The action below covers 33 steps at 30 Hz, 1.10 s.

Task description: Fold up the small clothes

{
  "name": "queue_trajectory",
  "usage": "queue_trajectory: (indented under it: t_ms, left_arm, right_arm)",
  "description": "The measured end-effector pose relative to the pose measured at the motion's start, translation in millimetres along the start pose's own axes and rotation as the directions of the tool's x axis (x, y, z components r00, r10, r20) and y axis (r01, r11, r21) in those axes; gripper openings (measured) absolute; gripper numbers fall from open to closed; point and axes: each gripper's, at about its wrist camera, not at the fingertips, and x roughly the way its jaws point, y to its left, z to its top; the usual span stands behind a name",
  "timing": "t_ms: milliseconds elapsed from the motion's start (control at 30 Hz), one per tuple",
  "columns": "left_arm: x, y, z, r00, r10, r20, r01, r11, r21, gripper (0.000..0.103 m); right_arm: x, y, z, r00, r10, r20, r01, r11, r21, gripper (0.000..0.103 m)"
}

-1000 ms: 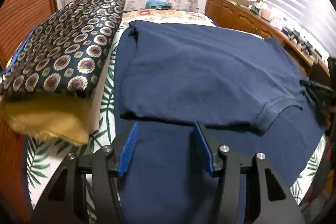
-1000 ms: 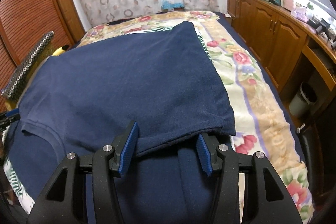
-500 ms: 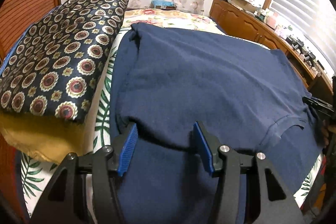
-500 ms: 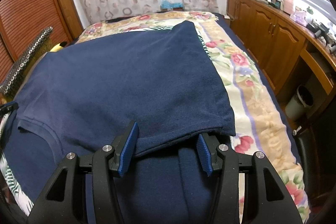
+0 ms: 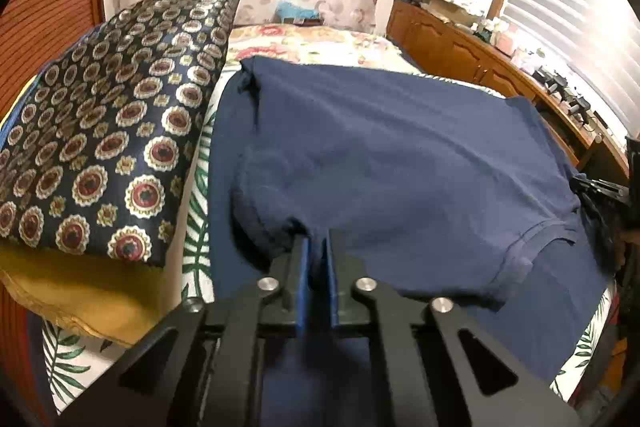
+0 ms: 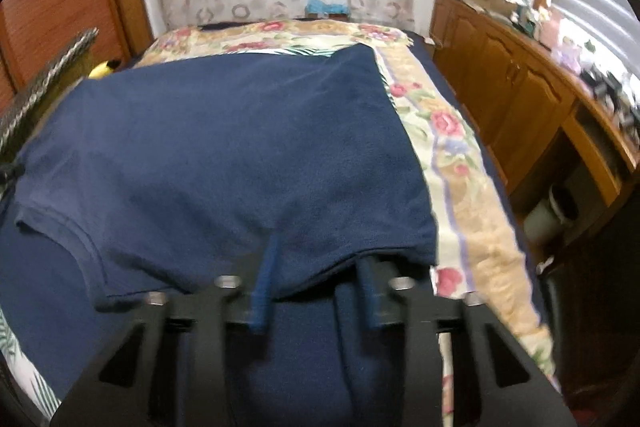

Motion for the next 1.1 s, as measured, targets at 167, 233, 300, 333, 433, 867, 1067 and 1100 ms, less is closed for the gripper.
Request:
queue_trajectory:
  t_ms: [167, 233, 300, 333, 433, 867, 1067, 1100]
  left_arm:
    - [-27, -7, 2, 0.995, -0.022, 0.098, 0.020, 1.000, 0.014, 0.002]
    - [-43, -9, 3, 0.990, -0.031, 0.137, 0.029, 0.999, 0.014, 0.002]
    - [-59, -11, 2, 0.984, -0.045, 0.171, 0.043, 0.999, 0.017, 0.002]
    - [-64, -12, 1, 0.982, -0.049, 0.182, 0.046, 0.999, 0.020, 0.002]
    - [-82, -16, 0, 0.975, -0.054, 0.214, 0.049, 0.998, 0.029, 0.002]
    - [-117, -2, -44, 0.976, -0.054, 0.212, 0.054, 0.999, 0.006, 0.002]
    - [-100, -3, -61, 0.991, -0.029, 0.132, 0.029, 1.000, -0.003, 0.003]
    - [-95, -3, -65, 0.993, -0.018, 0.116, 0.019, 1.000, -0.007, 0.003]
  right_arm:
    - [-17, -1, 8, 0.997, 0.037, 0.067, -0.036, 0.999, -0.027, 0.004]
    - [-28, -3, 11, 0.993, 0.042, 0.112, -0.041, 0.999, -0.015, 0.003]
    - [-41, -7, 12, 0.987, 0.050, 0.150, -0.050, 0.999, -0.003, 0.003]
    - [-51, -9, 12, 0.983, 0.058, 0.174, -0.059, 0.998, 0.003, 0.003]
    - [-73, -9, 10, 0.973, 0.062, 0.222, -0.064, 0.998, 0.002, 0.003]
    - [-132, 1, -15, 0.959, 0.101, 0.266, -0.091, 0.995, -0.049, 0.003]
    - [-125, 2, -51, 0.974, 0.119, 0.194, -0.115, 0.993, -0.029, 0.003]
    - [-120, 2, -56, 0.977, 0.122, 0.175, -0.120, 0.993, -0.023, 0.003]
